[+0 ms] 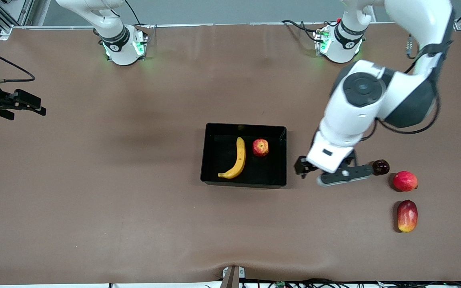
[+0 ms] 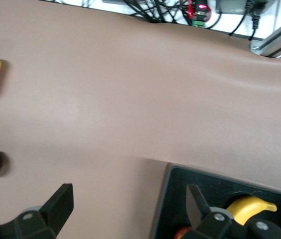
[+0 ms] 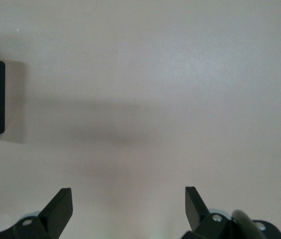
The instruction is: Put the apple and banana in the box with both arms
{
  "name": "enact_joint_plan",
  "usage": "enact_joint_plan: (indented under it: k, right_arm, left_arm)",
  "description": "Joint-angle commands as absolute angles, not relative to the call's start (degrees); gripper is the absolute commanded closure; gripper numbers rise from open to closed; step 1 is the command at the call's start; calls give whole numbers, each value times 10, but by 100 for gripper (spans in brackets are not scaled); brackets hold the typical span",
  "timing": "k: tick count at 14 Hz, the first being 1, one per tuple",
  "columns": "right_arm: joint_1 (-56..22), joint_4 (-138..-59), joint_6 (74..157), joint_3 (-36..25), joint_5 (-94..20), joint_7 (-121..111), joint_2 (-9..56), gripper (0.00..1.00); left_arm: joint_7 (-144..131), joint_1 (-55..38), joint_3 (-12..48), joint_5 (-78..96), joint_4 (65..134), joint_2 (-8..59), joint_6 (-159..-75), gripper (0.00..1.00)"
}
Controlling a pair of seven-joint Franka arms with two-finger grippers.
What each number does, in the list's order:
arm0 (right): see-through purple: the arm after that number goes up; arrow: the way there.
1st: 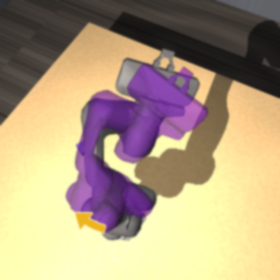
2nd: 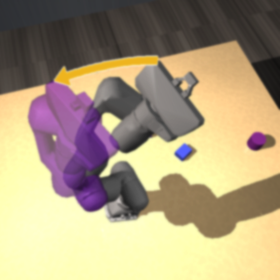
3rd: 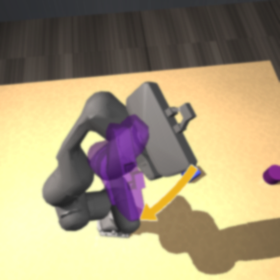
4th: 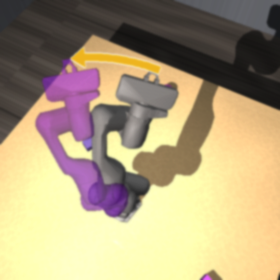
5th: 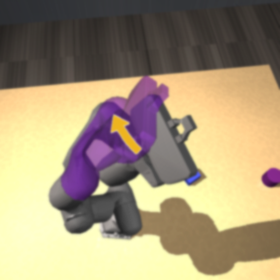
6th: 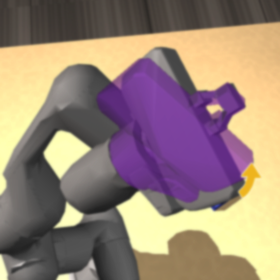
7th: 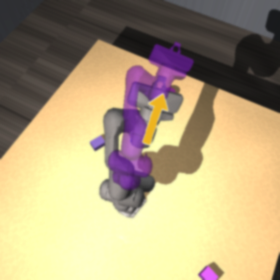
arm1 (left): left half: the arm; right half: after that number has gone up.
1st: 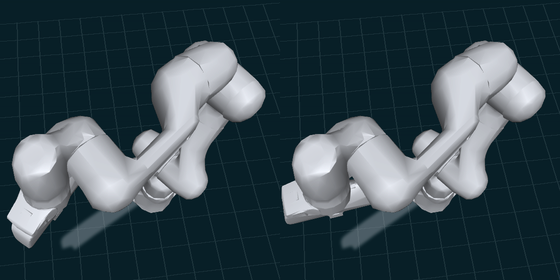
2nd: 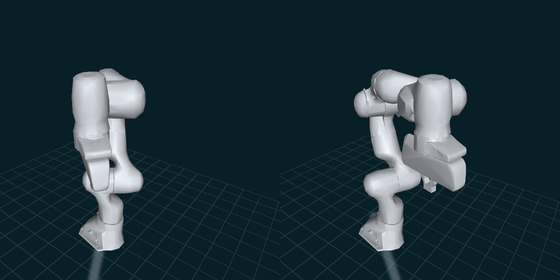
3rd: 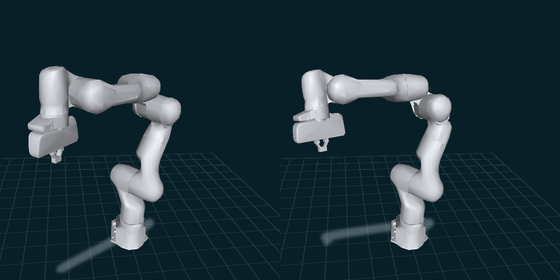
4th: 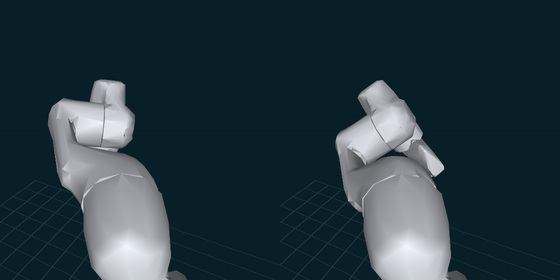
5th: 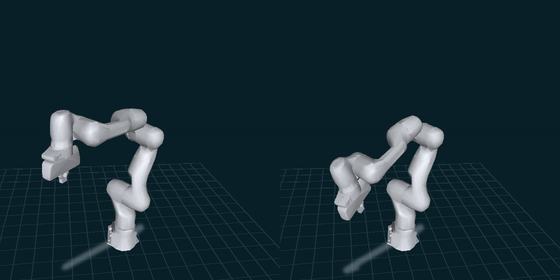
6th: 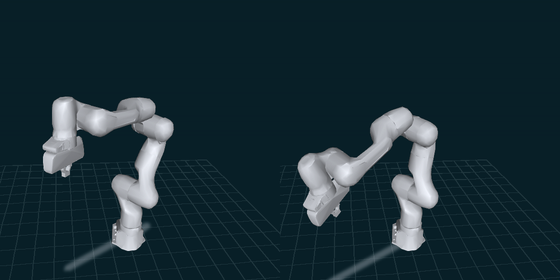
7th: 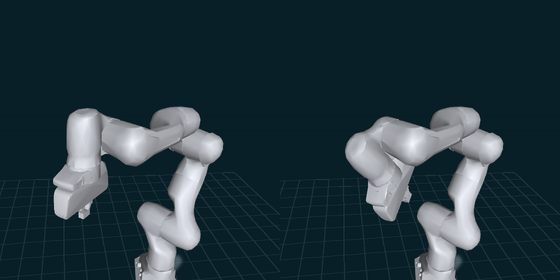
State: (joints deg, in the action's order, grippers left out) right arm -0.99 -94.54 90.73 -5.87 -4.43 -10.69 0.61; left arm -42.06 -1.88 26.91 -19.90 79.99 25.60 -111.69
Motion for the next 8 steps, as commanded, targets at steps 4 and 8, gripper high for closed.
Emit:
enact_joint_plan:
  k: [4,8]
  right_arm:
    - [-13,-959,915,-61,-53,-113,-4,0]
    - [-14,-959,923,-61,-53,-113,-4,0]
  left_arm:
    - [-298,64,275,-146,821,171,-1059,0]
    - [-198,110,275,-139,822,139,-1023,0]
